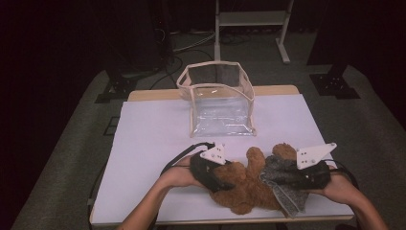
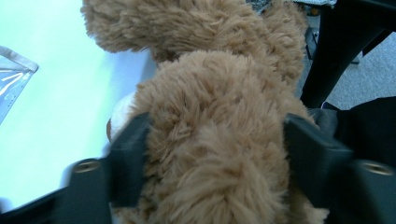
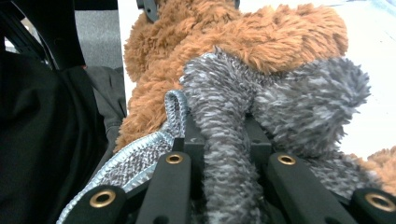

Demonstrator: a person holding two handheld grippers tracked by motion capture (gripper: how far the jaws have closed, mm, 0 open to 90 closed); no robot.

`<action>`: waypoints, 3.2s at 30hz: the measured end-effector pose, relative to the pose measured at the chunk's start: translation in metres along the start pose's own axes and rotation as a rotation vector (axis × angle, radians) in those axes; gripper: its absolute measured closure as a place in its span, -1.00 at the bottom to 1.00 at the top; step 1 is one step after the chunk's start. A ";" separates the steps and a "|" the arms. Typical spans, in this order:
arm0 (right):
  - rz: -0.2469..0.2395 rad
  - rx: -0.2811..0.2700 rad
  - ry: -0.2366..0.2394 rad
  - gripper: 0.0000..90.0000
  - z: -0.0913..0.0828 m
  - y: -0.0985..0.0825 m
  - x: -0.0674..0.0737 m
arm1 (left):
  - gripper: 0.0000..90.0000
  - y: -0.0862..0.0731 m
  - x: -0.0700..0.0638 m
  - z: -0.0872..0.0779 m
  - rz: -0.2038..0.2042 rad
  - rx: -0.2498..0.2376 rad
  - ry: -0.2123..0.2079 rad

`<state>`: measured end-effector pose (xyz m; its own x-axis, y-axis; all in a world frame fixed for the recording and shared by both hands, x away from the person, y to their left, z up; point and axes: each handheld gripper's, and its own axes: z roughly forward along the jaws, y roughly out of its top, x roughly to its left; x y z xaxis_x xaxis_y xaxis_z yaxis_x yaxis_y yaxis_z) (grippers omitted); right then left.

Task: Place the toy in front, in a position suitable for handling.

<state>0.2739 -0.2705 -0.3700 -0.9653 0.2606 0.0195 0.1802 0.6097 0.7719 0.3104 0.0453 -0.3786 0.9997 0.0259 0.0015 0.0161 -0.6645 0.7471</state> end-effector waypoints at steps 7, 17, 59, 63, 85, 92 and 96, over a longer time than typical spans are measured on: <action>0.021 -0.055 -0.036 0.68 0.003 0.005 -0.008 | 0.52 0.003 0.003 -0.017 0.044 0.009 0.133; -0.009 -0.077 -0.031 0.68 0.041 0.032 -0.021 | 0.47 -0.017 0.020 -0.051 0.002 0.022 0.197; -0.123 0.019 -0.006 0.67 0.023 0.043 -0.002 | 0.09 -0.046 -0.012 -0.046 0.019 -0.091 0.125; -0.084 0.037 -0.046 0.67 0.006 0.024 -0.006 | 0.05 -0.044 -0.013 -0.045 0.029 -0.078 0.134; 0.026 0.016 -0.116 0.66 -0.005 0.027 -0.049 | -0.02 -0.040 -0.021 -0.044 0.058 -0.040 0.139; 0.033 0.037 -0.073 0.66 0.013 0.038 -0.062 | -0.03 -0.041 -0.021 -0.044 0.062 -0.043 0.133; 0.085 0.034 -0.101 0.66 -0.003 0.019 -0.062 | -0.04 -0.041 -0.020 -0.044 0.057 -0.041 0.132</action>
<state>0.3370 -0.2775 -0.3551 -0.9226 0.3853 0.0181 0.2682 0.6072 0.7479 0.2887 0.1045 -0.3799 0.9875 0.0888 0.1306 -0.0446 -0.6365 0.7700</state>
